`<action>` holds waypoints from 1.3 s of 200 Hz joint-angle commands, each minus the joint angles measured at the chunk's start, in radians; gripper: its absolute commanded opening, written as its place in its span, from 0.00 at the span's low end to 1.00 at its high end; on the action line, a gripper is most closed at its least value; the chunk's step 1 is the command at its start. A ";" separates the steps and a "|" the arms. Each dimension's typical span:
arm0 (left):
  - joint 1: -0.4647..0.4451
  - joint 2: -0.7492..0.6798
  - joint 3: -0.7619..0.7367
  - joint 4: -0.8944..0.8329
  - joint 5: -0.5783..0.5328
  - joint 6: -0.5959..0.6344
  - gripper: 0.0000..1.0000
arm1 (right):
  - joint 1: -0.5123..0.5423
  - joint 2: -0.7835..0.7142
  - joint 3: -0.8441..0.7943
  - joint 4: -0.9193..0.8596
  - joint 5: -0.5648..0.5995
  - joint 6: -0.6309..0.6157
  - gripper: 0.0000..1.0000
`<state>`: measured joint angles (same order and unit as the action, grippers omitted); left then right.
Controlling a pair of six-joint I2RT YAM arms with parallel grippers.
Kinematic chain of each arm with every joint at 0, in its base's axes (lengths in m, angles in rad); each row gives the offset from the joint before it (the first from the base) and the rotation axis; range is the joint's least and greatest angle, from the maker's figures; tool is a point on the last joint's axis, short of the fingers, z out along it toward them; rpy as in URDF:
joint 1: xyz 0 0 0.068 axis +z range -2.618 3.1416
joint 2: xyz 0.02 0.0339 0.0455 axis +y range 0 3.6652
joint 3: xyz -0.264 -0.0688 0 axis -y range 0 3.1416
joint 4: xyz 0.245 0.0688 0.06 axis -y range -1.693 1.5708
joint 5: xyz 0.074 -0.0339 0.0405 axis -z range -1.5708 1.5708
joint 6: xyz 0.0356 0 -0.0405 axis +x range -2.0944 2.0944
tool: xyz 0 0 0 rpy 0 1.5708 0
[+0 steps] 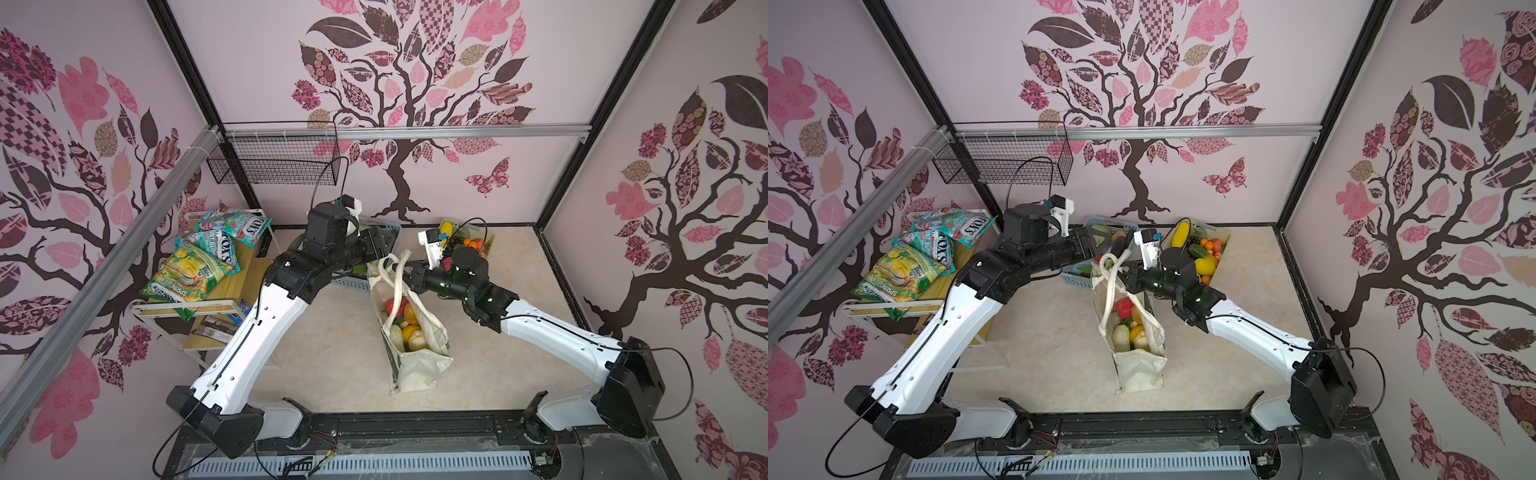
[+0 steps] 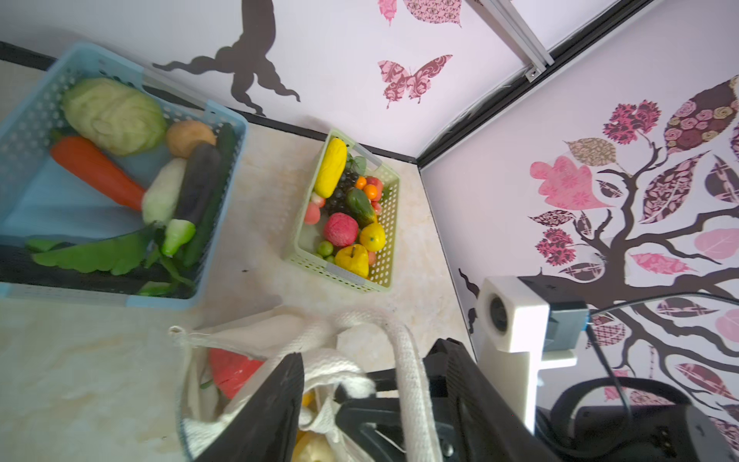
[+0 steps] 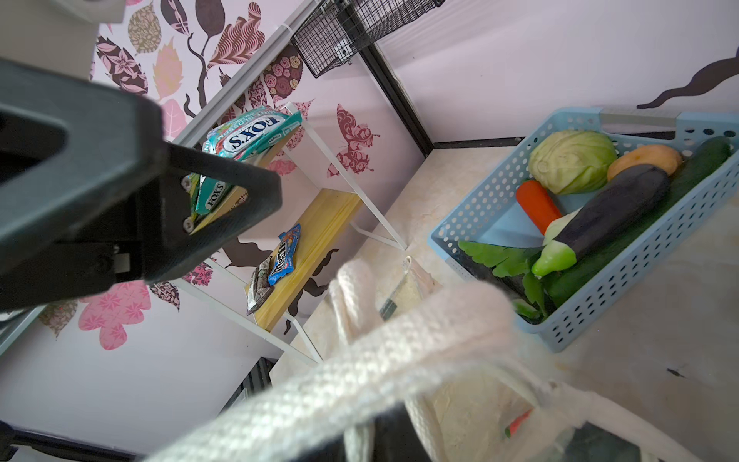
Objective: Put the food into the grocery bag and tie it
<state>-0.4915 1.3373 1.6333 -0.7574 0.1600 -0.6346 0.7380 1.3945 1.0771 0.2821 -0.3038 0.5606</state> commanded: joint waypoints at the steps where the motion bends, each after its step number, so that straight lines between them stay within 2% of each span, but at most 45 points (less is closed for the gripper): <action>1: 0.042 -0.048 0.011 -0.052 -0.022 0.089 0.58 | 0.004 -0.049 0.007 0.009 -0.016 0.005 0.13; 29: 0.042 -0.058 -0.029 -0.106 -0.043 0.210 0.53 | 0.004 -0.058 0.012 0.006 -0.021 0.004 0.13; 56: 0.043 -0.080 -0.107 -0.082 -0.022 0.263 0.48 | 0.004 -0.058 0.027 -0.001 -0.021 0.000 0.13; 70: 0.033 -0.081 -0.129 -0.068 0.007 0.277 0.48 | 0.004 -0.055 0.033 0.000 -0.029 0.002 0.13; 94: -0.006 -0.051 -0.123 -0.079 -0.041 0.307 0.47 | 0.004 -0.054 0.037 0.003 -0.038 0.008 0.13; 130: -0.037 -0.012 -0.112 -0.074 -0.042 0.334 0.46 | 0.003 -0.064 0.046 -0.012 -0.039 0.001 0.13; 218: -0.038 0.023 -0.129 -0.035 -0.043 0.437 0.47 | 0.004 -0.064 0.175 -0.233 -0.040 -0.103 0.14; 260: -0.038 0.038 -0.139 0.003 -0.033 0.446 0.44 | 0.003 -0.054 0.194 -0.249 -0.074 -0.100 0.14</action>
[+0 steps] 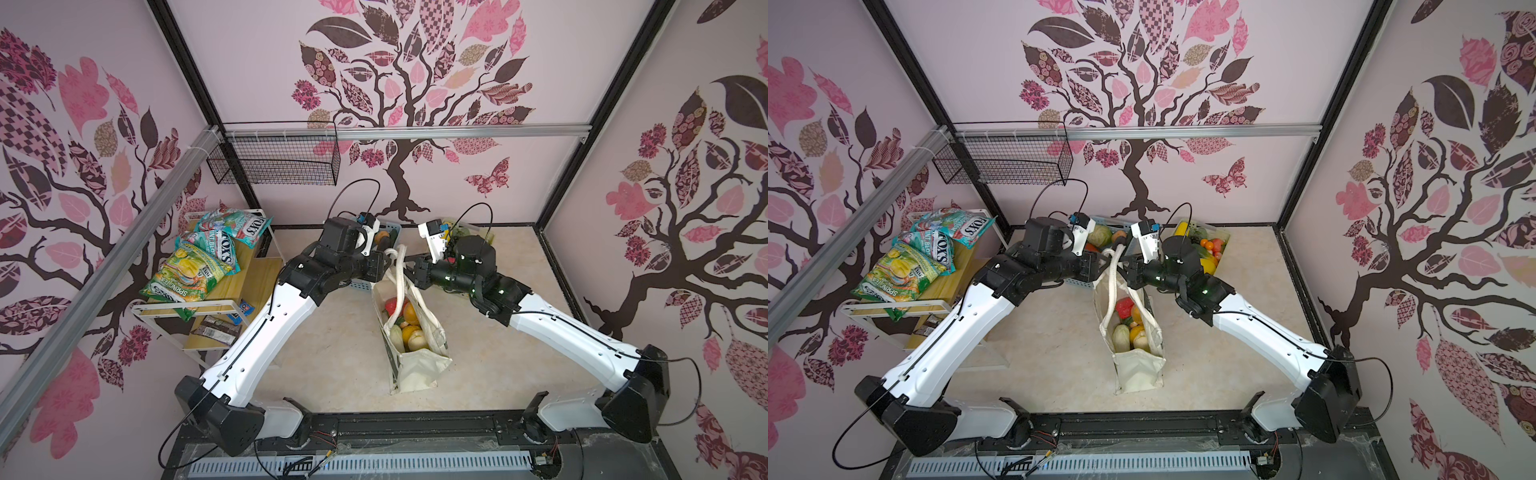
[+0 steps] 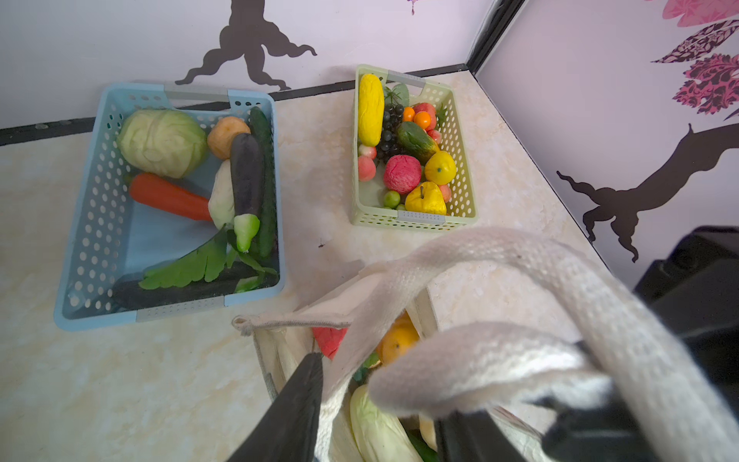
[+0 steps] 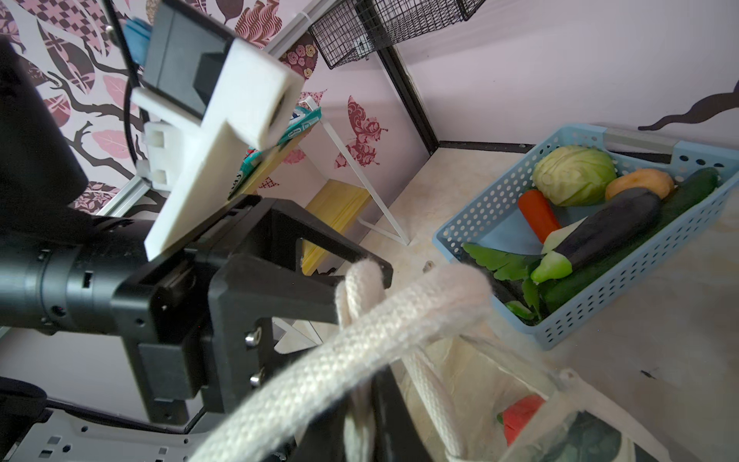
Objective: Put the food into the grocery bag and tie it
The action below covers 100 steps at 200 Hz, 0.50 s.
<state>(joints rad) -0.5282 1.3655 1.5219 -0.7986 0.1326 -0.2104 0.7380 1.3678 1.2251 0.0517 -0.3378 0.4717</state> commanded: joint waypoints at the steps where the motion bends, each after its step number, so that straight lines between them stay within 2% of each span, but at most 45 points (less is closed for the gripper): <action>1: -0.001 0.010 -0.029 0.045 -0.004 0.022 0.44 | 0.003 -0.026 0.047 -0.017 -0.041 -0.012 0.14; 43: -0.002 -0.004 -0.045 0.105 0.030 0.021 0.40 | 0.004 -0.019 0.058 -0.041 -0.061 -0.017 0.14; 100: -0.003 -0.001 -0.066 0.154 0.051 0.068 0.42 | 0.003 -0.041 0.068 -0.057 -0.073 -0.024 0.15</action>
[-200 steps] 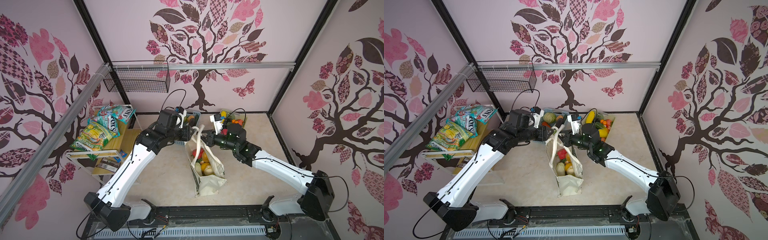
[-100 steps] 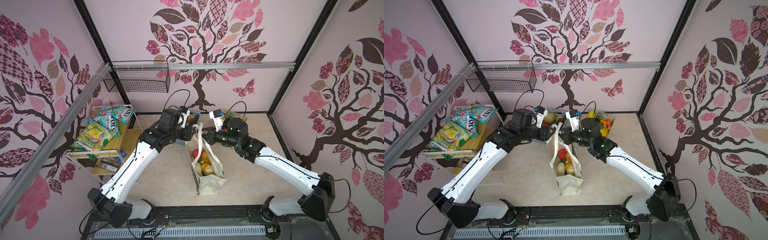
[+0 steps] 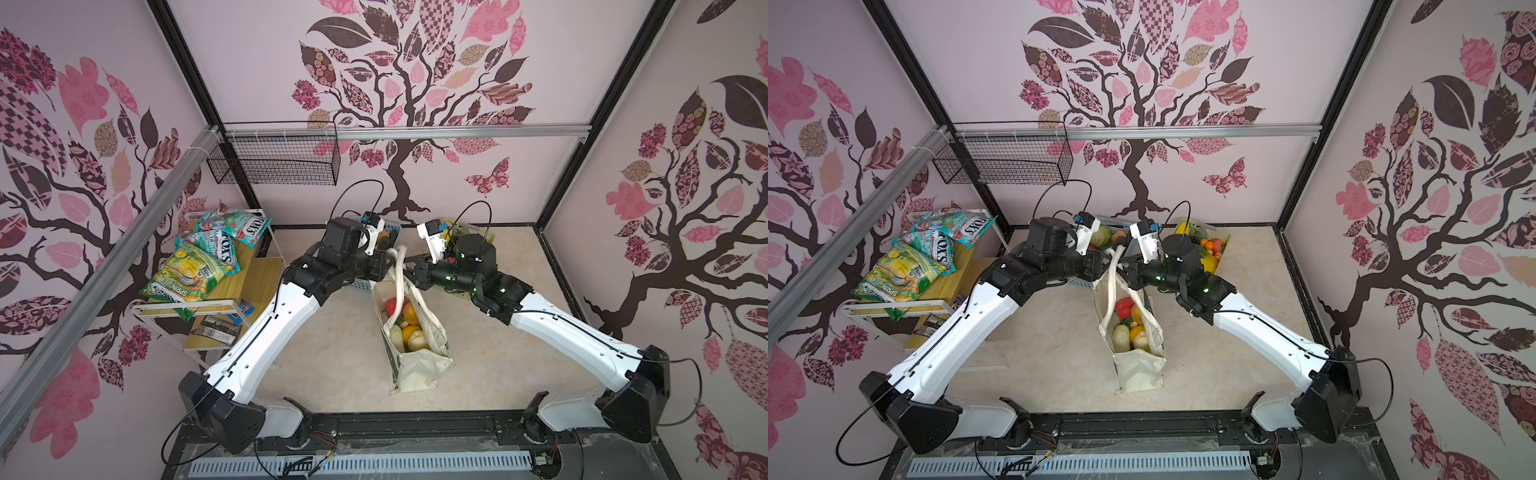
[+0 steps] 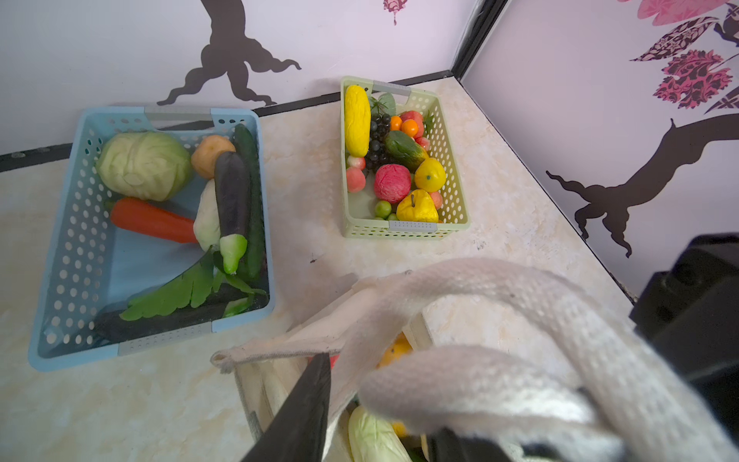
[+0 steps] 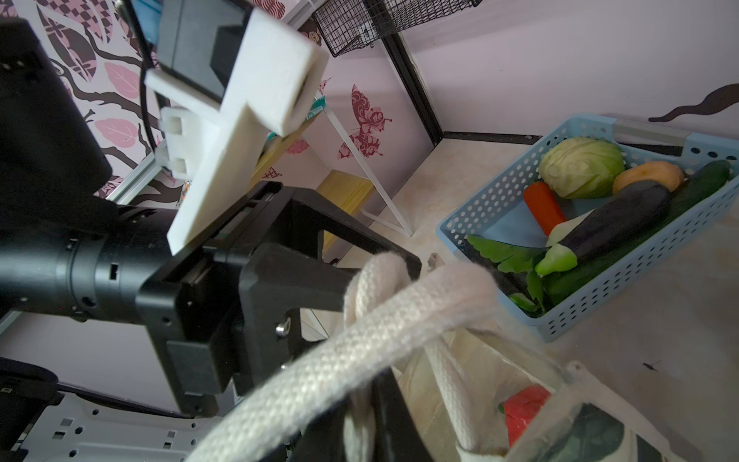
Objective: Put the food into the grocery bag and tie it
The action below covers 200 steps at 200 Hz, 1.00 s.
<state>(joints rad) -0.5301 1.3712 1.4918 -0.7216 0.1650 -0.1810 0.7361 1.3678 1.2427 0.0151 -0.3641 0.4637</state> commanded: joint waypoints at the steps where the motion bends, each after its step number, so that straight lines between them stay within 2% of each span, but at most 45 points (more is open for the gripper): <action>1: -0.001 -0.007 -0.036 0.078 0.019 0.039 0.43 | 0.005 -0.041 0.051 -0.021 -0.047 -0.016 0.15; 21: 0.000 -0.015 -0.059 0.108 0.019 0.055 0.44 | 0.005 -0.043 0.054 -0.026 -0.049 -0.017 0.15; 39: 0.000 -0.022 -0.077 0.127 0.036 0.072 0.40 | 0.006 -0.044 0.053 -0.026 -0.048 -0.017 0.16; 87: -0.001 -0.035 -0.091 0.134 0.017 0.068 0.11 | 0.006 -0.052 0.044 -0.032 -0.035 -0.023 0.17; 115: 0.001 -0.044 -0.096 0.136 -0.003 0.070 0.06 | 0.004 -0.066 0.032 -0.035 -0.029 -0.035 0.20; 129: 0.000 -0.050 -0.099 0.143 -0.004 0.070 0.00 | 0.005 -0.076 0.029 -0.046 -0.020 -0.047 0.25; 172: 0.000 -0.062 -0.102 0.159 -0.005 0.069 0.00 | -0.013 -0.143 -0.008 -0.124 0.035 -0.110 0.39; 200: 0.001 -0.072 -0.109 0.169 -0.006 0.063 0.00 | -0.066 -0.223 -0.087 -0.152 0.052 -0.117 0.44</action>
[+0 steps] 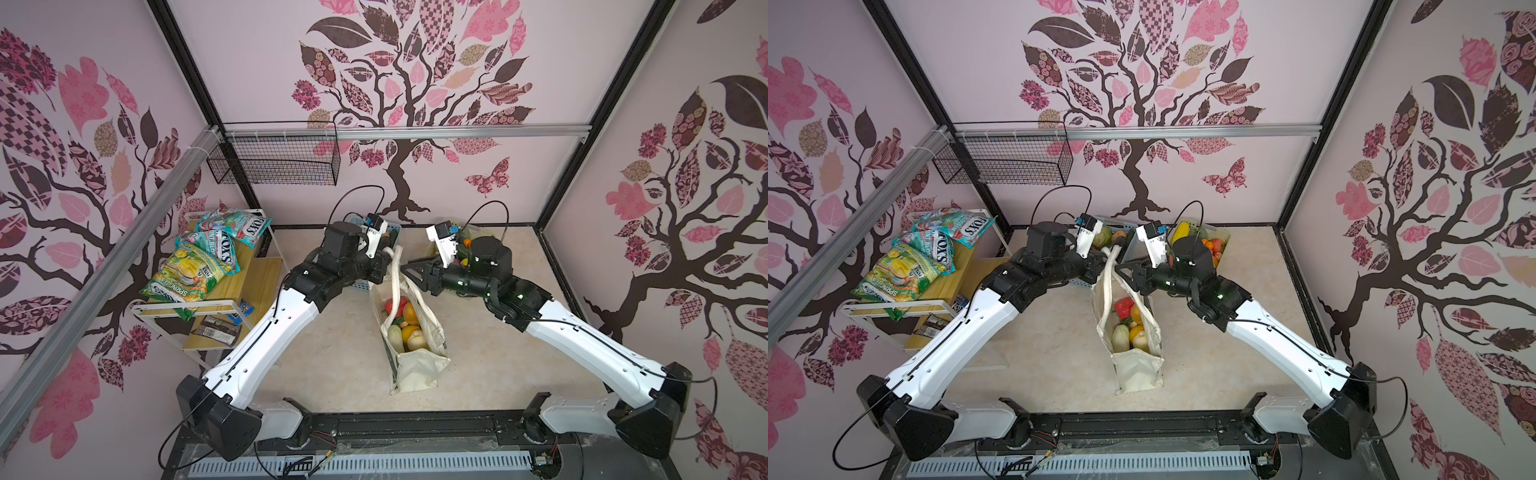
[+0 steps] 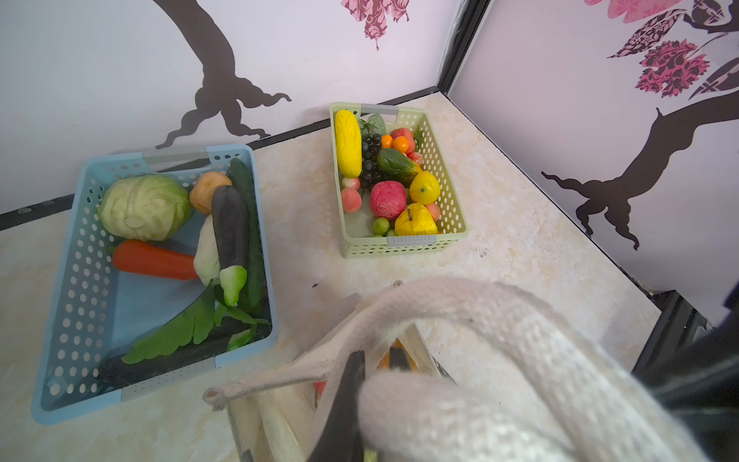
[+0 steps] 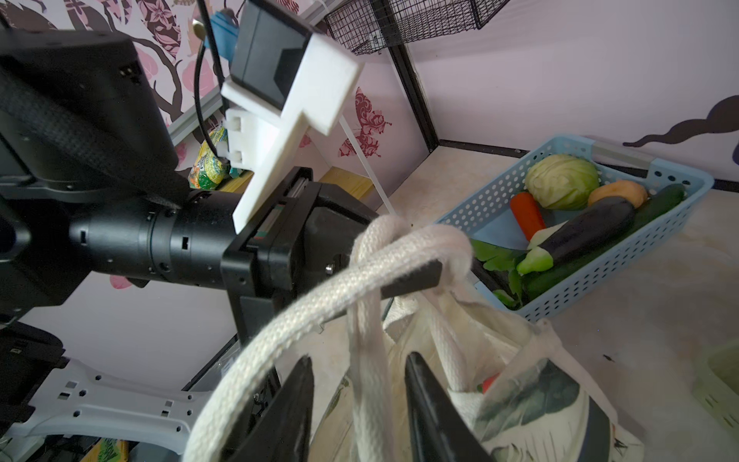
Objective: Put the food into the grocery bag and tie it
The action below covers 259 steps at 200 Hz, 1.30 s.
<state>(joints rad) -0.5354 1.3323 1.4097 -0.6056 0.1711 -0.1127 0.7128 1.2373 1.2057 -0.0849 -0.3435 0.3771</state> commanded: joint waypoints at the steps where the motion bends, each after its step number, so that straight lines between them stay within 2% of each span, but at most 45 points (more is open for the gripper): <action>1: 0.005 -0.033 -0.028 0.054 -0.012 -0.006 0.00 | -0.044 -0.094 -0.053 -0.052 0.032 -0.031 0.44; 41: 0.006 -0.044 -0.028 0.067 0.007 -0.015 0.00 | -0.070 -0.130 -0.105 -0.116 0.176 -0.129 0.47; 78: 0.005 -0.046 -0.017 0.051 0.050 0.008 0.00 | -0.080 -0.076 -0.148 -0.071 0.178 -0.229 0.50; 97: 0.005 -0.043 -0.011 0.040 0.075 0.029 0.00 | -0.085 -0.044 -0.171 -0.018 0.104 -0.292 0.50; 121: 0.005 -0.031 0.000 0.032 0.093 0.043 0.00 | -0.084 -0.017 -0.189 0.050 -0.067 -0.350 0.50; 133: 0.005 -0.020 0.006 0.030 0.100 0.050 0.00 | -0.084 -0.009 -0.210 0.104 -0.182 -0.362 0.50; 159: 0.005 0.001 0.025 0.030 0.103 0.052 0.00 | -0.084 -0.008 -0.258 0.199 -0.339 -0.358 0.48; 215: 0.005 0.047 0.050 0.054 0.142 0.031 0.00 | -0.084 -0.019 -0.319 0.340 -0.467 -0.342 0.53; 259: 0.002 0.072 0.065 0.093 0.191 -0.018 0.00 | -0.084 0.038 -0.353 0.546 -0.552 -0.285 0.59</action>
<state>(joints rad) -0.5320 1.3922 1.4086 -0.5598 0.3191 -0.0956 0.6289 1.2346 0.8551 0.3016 -0.7883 0.0597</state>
